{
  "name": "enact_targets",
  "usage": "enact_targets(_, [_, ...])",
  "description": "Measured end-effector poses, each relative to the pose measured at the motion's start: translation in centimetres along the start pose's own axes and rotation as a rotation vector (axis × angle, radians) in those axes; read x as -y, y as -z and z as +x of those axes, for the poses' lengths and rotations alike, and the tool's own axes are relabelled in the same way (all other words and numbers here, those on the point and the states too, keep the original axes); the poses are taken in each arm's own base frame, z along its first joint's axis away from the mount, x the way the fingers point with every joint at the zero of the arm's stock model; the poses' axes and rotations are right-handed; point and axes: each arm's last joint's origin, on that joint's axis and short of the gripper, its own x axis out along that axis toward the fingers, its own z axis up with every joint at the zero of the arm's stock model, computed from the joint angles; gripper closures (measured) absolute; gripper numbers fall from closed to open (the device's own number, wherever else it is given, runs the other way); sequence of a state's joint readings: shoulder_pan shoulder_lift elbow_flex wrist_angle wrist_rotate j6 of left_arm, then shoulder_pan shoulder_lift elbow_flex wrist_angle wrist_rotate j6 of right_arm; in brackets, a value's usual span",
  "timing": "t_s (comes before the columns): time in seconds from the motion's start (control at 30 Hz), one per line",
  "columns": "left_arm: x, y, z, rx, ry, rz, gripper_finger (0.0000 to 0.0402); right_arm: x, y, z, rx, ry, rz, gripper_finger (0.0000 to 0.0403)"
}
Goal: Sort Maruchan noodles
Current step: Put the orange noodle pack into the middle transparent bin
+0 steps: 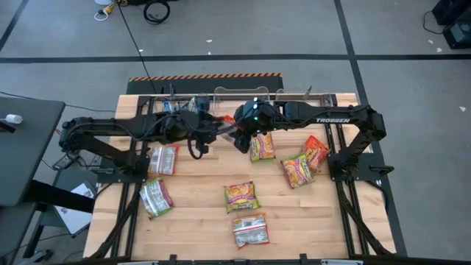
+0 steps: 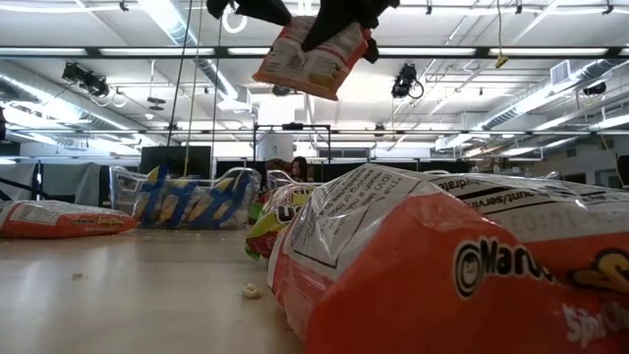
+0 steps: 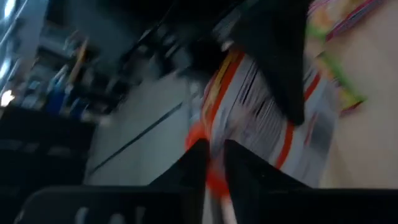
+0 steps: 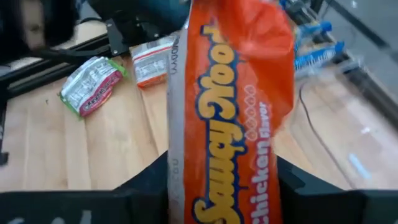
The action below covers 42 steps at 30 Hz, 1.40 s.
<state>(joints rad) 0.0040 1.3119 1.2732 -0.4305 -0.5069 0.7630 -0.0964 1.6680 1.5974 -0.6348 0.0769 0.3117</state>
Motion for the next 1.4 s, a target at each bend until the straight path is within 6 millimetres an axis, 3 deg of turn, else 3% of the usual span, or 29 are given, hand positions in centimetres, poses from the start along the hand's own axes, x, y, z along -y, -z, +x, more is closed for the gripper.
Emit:
enact_targets(0.13, [-0.6,0.2,-2.7,-0.158,-0.111,-0.055,0.0276,0.9,0.0,0.1,-0.014,0.035,0.125,0.0255])
enact_targets(0.23, [-1.8,1.1,-5.9,-0.241,-0.128,-0.231,0.0234,2.3,-0.2,0.7,0.034,0.14,0.264,0.0255])
enact_targets(0.3, [-2.9,1.9,-7.9,-0.255,-0.107,-0.442,0.021,3.7,-0.6,1.4,0.079,0.209,0.372,0.0254])
enact_targets(0.43, [-3.3,4.7,-10.7,-0.349,0.027,-0.721,0.0184,6.8,-1.0,4.4,0.126,0.263,0.587,0.0254])
enact_targets(0.6, [-2.9,7.7,-13.7,-0.37,0.046,-0.823,0.0184,10.2,-0.6,8.3,0.164,0.379,0.743,0.0254])
enact_targets(0.77, [-2.6,9.5,-15.0,-0.349,0.012,-0.837,0.0194,12.9,-1.7,11.2,0.17,0.461,0.827,0.0254])
enact_targets(0.97, [-2.6,9.8,-15.5,-0.312,0.041,-0.82,0.0198,15.3,-2.3,14.1,0.01,0.59,0.896,0.0254])
enact_targets(1.13, [-2.7,9.3,-14.9,-0.296,0.04,-0.827,0.0198,15.8,-2.6,16.6,-0.028,0.567,0.952,0.0253])
enact_targets(1.3, [-2.7,8.8,-14.2,-0.289,0.039,-0.831,0.0198,16.4,-0.9,19.8,-0.12,0.55,0.965,0.0242])
enact_targets(1.4, [-2.6,8.7,-14.2,-0.29,0.039,-0.831,0.0198,16.3,-1.0,20.1,-0.12,0.515,0.971,0.0222])
